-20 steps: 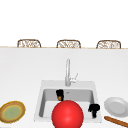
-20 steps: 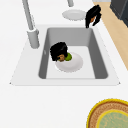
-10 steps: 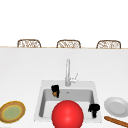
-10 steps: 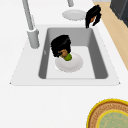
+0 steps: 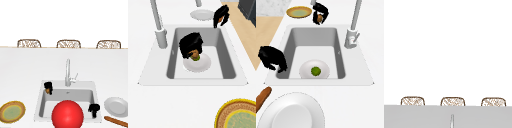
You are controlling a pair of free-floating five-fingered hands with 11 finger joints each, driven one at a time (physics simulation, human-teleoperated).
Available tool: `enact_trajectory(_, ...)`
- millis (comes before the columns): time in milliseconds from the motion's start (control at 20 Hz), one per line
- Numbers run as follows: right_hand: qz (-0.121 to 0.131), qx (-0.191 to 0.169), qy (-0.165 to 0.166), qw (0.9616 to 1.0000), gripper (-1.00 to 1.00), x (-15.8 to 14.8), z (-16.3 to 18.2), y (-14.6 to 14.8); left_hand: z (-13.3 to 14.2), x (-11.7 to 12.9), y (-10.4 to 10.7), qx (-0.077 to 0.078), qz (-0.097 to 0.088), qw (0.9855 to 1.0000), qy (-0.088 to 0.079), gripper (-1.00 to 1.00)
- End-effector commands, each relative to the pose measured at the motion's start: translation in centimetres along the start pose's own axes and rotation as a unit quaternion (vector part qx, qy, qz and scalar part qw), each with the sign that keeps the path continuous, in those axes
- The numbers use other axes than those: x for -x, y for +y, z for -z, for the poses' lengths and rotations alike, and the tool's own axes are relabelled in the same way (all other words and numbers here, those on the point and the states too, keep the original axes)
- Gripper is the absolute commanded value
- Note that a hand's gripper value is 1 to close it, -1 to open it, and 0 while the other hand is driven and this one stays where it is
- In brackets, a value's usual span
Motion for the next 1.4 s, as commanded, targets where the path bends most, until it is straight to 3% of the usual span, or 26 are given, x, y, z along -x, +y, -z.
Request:
enact_trajectory(0,0.000,0.000,0.000,1.0000,0.00,0.0,0.0,0.0,-2.7,-0.4,2.0,0.002,-0.019,0.9998,0.006,1.00)
enact_trajectory(200,0.000,0.000,0.000,1.0000,0.00,0.0,0.0,0.0,-5.7,-0.3,3.5,0.001,-0.017,0.9998,0.003,1.00)
enact_trajectory(750,0.000,0.000,0.000,1.0000,0.00,0.0,0.0,0.0,-14.4,0.2,4.7,0.003,-0.017,0.9999,0.003,1.00)
enact_trajectory(1200,0.000,0.000,0.000,1.0000,0.00,0.0,0.0,0.0,-22.4,-1.9,0.7,0.001,-0.004,1.0000,0.000,1.00)
enact_trajectory(1300,0.000,0.000,0.000,1.0000,0.00,0.0,0.0,0.0,-24.1,-0.2,0.0,-0.003,-0.012,0.9999,0.000,1.00)
enact_trajectory(1350,0.000,0.000,0.000,1.0000,0.00,0.0,0.0,0.0,-24.5,1.0,-0.5,-0.007,-0.011,0.9999,-0.010,1.00)
